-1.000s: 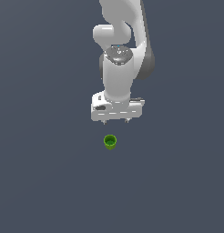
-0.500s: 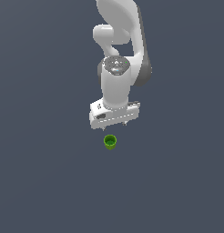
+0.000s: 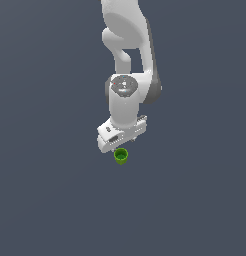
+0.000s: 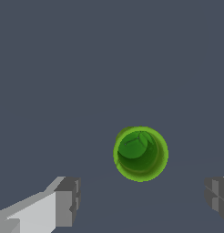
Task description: Pick up the object and move it to a goal position.
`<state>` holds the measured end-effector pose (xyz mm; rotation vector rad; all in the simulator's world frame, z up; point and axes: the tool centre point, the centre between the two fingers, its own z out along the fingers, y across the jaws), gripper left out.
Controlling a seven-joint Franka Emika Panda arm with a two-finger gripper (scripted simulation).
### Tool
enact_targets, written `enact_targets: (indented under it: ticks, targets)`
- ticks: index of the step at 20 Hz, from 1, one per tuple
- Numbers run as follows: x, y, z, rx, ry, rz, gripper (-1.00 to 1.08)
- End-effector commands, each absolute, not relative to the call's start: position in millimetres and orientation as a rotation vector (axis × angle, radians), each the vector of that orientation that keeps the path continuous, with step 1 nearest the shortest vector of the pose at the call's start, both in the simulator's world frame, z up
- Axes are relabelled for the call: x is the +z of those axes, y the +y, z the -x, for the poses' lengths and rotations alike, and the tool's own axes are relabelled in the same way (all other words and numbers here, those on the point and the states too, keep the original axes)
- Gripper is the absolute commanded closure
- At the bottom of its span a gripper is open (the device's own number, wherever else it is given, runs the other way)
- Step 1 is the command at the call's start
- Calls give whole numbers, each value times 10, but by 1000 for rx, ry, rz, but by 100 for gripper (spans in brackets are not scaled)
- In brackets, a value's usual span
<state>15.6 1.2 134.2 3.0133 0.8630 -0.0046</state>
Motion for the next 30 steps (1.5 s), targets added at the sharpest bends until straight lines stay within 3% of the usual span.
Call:
enact_targets:
  ticks: [1, 14, 30]
  targets:
    - [1261, -10, -178, -5, 966, -2982, -92]
    - [967, -84, -241, -1, 1319, -2850, -92]
    - [681, -93, -239, 0, 1364, -2830, -92]
